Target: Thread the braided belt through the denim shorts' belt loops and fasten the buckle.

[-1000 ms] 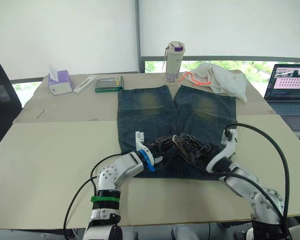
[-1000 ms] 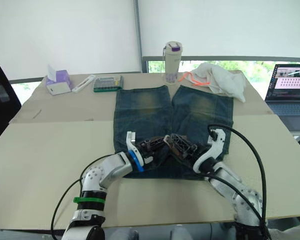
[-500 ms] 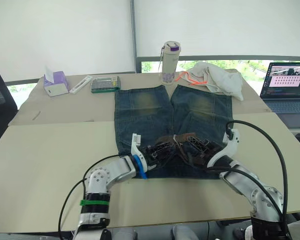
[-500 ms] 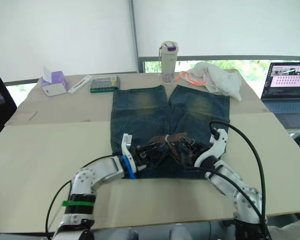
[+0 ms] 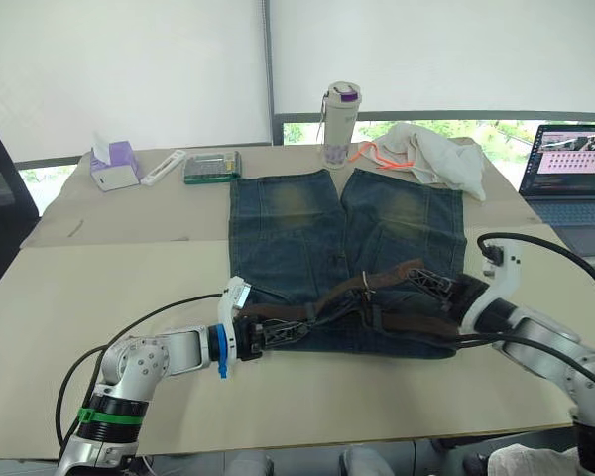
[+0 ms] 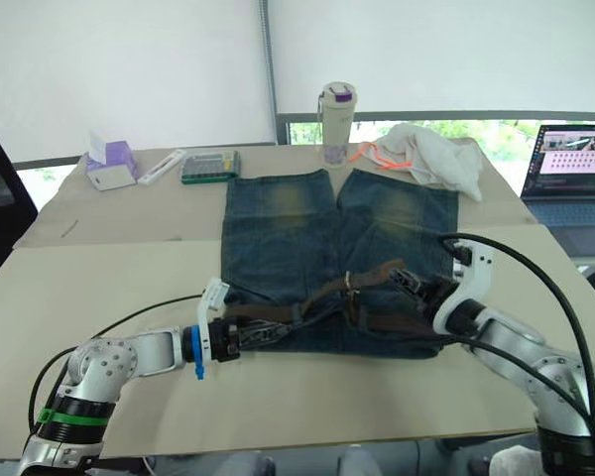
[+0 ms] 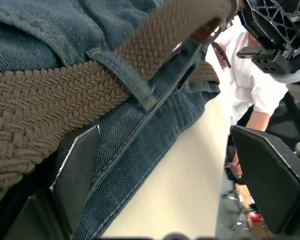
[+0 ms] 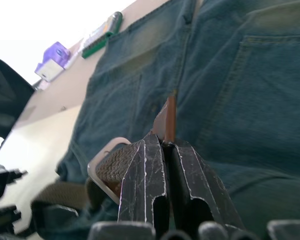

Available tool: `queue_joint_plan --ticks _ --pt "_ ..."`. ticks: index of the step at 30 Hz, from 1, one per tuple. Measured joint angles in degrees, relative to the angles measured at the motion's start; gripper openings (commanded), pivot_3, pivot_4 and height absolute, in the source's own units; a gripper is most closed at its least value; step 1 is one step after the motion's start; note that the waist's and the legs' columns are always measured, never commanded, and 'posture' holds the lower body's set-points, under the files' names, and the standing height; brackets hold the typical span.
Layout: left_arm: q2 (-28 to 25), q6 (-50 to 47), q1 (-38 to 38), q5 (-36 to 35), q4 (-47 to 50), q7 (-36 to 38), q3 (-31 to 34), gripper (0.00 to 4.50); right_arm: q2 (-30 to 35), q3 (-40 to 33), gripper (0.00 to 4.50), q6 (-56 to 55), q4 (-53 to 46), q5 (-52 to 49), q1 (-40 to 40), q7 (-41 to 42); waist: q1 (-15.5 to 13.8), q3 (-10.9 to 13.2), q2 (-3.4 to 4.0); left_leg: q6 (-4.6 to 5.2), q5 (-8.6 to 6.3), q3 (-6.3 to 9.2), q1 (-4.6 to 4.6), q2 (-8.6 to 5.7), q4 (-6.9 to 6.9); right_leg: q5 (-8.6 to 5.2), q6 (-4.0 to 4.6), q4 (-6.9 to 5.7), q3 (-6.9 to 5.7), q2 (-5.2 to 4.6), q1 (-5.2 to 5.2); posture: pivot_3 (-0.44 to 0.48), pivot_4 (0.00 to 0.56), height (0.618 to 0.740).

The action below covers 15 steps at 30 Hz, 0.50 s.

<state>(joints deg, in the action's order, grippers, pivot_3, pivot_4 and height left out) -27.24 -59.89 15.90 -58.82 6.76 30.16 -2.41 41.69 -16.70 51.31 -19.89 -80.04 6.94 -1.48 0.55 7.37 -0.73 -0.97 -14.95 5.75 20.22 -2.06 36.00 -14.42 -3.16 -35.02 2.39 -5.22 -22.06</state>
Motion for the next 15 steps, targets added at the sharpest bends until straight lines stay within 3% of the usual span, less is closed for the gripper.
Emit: queue_joint_plan --ticks 9,15 --pt "-0.16 3.47 -1.22 5.65 1.36 4.19 -1.53 4.48 6.78 -3.84 0.00 1.88 1.39 1.94 0.99 7.00 0.00 -0.04 0.06 0.04 -0.02 -0.03 0.00 0.00 0.02 -0.01 -0.02 0.00 0.00 -0.01 0.04 0.000 0.150 0.740" --pt "-0.76 3.64 -2.38 7.64 4.20 5.81 -2.20 4.48 6.90 -5.34 0.00 2.92 1.60 -11.50 9.33 2.99 0.08 -0.02 0.03 0.11 -0.06 -0.04 0.06 0.02 0.01 -0.01 -0.03 0.04 0.01 -0.02 0.02 0.000 0.150 0.740"
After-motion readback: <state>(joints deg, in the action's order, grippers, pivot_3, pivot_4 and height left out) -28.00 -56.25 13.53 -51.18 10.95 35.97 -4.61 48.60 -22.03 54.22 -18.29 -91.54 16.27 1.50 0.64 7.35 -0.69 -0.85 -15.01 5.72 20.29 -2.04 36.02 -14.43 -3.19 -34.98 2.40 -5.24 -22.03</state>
